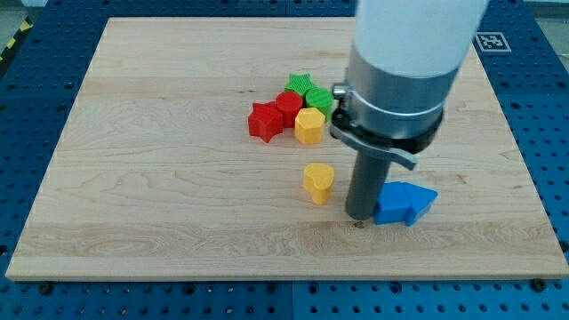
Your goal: Move the cube above the triangle
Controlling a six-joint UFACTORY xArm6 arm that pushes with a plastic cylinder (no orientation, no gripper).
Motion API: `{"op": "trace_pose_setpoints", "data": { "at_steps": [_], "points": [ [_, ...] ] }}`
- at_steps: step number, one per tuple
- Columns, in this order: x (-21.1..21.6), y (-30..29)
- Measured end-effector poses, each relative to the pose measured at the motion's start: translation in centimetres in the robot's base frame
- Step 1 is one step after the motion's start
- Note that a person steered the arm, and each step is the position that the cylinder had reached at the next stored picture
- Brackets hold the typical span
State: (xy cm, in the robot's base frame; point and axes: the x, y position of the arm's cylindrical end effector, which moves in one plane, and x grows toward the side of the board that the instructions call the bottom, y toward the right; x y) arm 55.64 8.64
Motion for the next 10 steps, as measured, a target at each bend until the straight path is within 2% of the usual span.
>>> {"op": "trace_pose_setpoints", "data": {
  "at_steps": [1, 2, 5, 6, 7, 8, 10],
  "points": [
    [3.5, 0.1],
    [4.5, 2.2],
    [-2.2, 3.3],
    [-2.2, 1.8],
    [-3.8, -1.7],
    [-6.1, -1.9],
    [-5.5, 1.0]
  ]
}}
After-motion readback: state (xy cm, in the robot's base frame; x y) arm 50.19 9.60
